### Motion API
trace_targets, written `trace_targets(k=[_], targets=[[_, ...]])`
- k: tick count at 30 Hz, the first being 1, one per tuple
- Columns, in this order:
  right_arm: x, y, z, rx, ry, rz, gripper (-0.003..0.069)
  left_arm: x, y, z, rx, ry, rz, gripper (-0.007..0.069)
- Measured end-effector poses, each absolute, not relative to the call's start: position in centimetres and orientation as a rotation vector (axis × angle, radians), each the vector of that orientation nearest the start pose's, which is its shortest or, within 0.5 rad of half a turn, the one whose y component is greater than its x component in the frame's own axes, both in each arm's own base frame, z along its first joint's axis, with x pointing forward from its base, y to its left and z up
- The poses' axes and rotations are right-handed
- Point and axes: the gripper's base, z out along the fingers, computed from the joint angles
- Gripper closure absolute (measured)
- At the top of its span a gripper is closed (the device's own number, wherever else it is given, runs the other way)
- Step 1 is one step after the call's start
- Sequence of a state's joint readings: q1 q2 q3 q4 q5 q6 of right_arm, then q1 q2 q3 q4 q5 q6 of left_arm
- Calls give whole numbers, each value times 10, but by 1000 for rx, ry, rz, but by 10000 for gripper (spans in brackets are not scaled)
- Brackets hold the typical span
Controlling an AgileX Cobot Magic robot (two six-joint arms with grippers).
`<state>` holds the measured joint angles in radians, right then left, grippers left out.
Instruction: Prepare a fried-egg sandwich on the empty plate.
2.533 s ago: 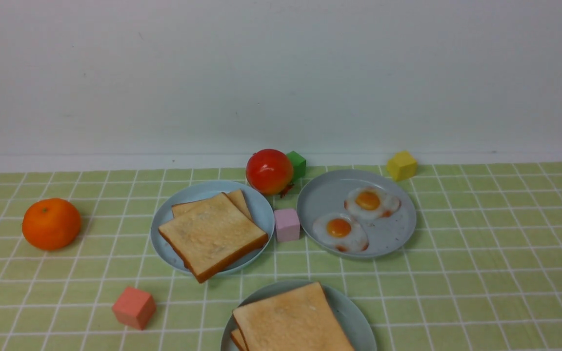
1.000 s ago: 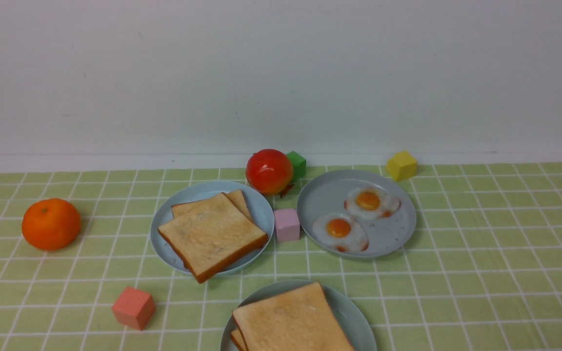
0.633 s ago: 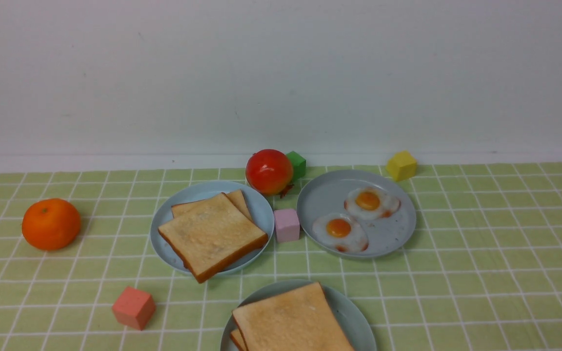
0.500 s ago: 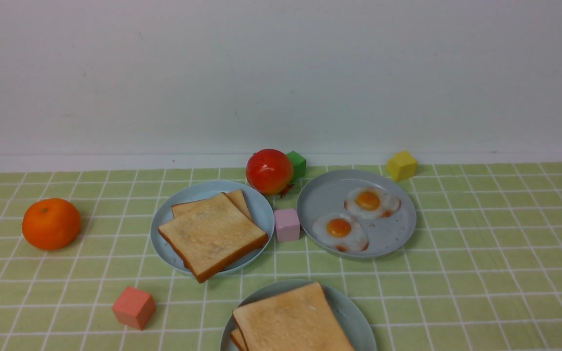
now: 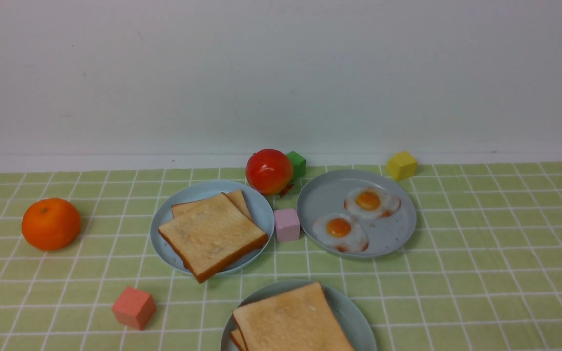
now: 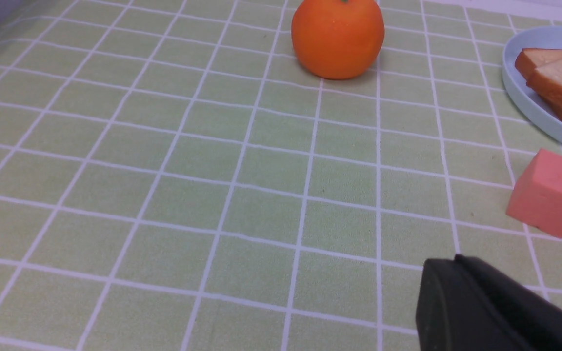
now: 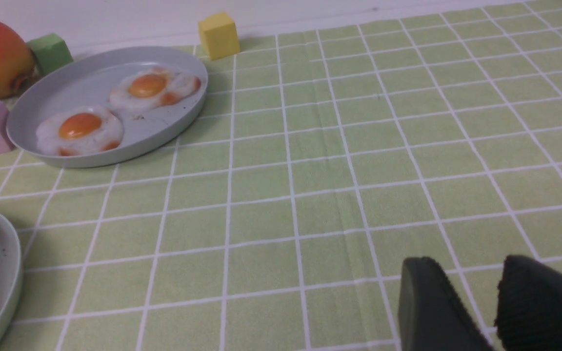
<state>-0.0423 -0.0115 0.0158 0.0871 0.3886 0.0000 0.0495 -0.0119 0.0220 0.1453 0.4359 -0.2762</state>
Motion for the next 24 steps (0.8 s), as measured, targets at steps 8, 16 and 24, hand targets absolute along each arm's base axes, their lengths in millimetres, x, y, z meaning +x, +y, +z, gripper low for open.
trace_targets(k=[8, 16, 24], targets=[[52, 1, 173, 93, 1874, 57, 419, 50, 8, 168, -227, 1911, -5, 606], [52, 1, 173, 93, 1874, 57, 419, 50, 8, 168, -227, 1911, -5, 604], [52, 1, 173, 93, 1874, 57, 419, 50, 8, 168, -227, 1911, -5, 596]])
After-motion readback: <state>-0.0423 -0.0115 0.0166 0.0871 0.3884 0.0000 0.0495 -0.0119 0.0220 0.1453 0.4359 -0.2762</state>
